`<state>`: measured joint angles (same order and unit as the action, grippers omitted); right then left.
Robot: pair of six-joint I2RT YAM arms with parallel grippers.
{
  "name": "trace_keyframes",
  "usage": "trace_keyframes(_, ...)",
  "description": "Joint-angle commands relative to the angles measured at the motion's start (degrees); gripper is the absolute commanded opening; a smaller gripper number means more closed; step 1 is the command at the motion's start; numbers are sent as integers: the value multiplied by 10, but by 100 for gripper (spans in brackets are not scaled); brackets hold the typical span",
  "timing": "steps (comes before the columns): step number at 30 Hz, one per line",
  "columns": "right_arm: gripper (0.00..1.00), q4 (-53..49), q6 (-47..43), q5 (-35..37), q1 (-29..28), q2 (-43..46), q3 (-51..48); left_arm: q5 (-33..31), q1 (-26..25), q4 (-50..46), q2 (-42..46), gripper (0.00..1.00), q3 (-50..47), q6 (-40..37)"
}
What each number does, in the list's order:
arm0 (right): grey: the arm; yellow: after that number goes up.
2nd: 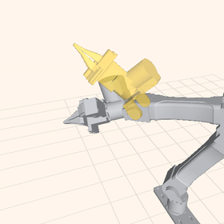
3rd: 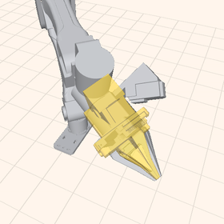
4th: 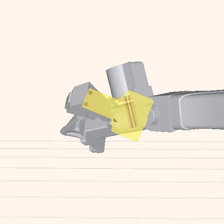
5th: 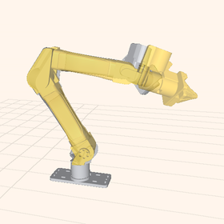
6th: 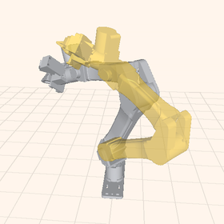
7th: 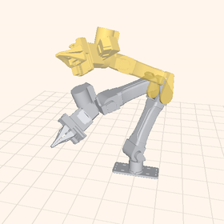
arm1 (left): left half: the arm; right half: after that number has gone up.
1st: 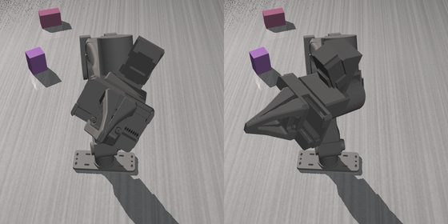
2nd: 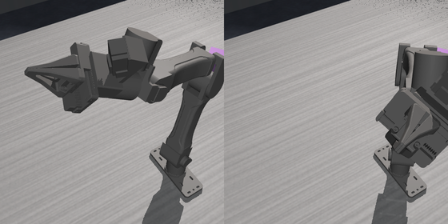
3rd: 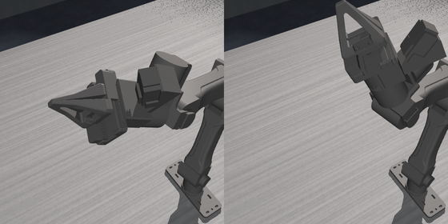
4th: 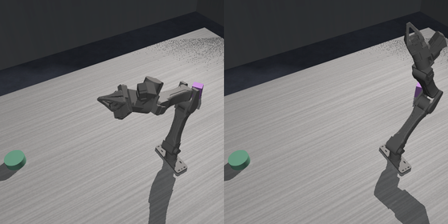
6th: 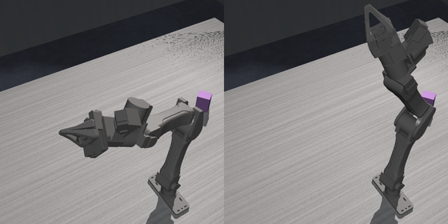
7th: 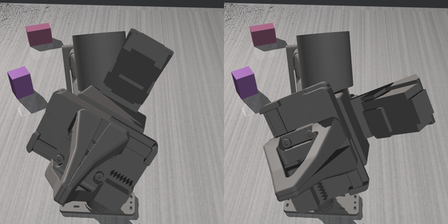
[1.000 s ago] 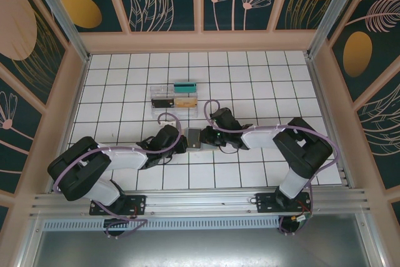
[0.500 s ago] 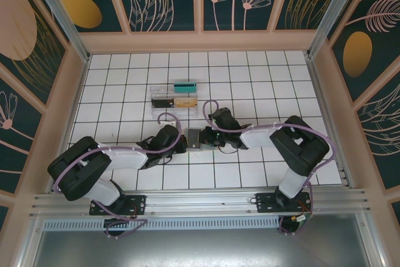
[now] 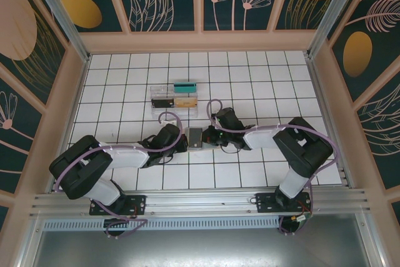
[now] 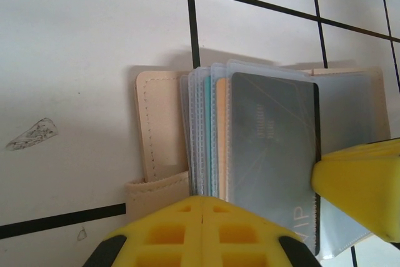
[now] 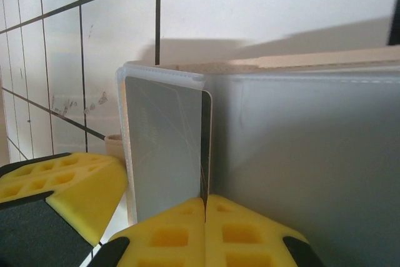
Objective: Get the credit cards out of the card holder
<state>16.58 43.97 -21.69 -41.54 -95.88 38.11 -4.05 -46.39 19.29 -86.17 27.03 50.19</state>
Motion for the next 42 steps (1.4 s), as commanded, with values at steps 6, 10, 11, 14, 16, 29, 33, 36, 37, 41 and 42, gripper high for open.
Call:
trace_keyframes(6,2,7,-3,-19,22,31,-28,-9,2,-41,-18,0,5,4)
trace_keyframes(10,11,12,-2,-24,23,25,-28,-4,2,-37,-19,0,7,2)
trace_keyframes(11,12,15,-1,-26,23,23,-29,-3,2,-37,-19,0,7,2)
trace_keyframes(14,15,31,4,-34,23,19,-36,-2,2,-39,-19,0,7,1)
trace_keyframes(16,15,42,8,-41,24,17,-40,-1,2,-39,-19,0,9,0)
trace_keyframes(29,17,65,14,-60,23,-2,-28,2,2,-42,-23,0,17,-4)
trace_keyframes(33,17,32,5,-44,20,-17,-8,3,2,-43,-24,0,17,-5)
trace_keyframes(36,19,28,3,-41,18,-23,-4,3,3,-43,-23,0,17,-4)
trace_keyframes(37,19,28,3,-41,17,-25,-4,3,3,-43,-23,0,17,-4)
trace_keyframes(41,18,37,3,-47,14,-30,-1,4,3,-42,-24,0,16,-4)
trace_keyframes(42,18,37,2,-48,13,-31,2,5,2,-42,-24,0,16,-4)
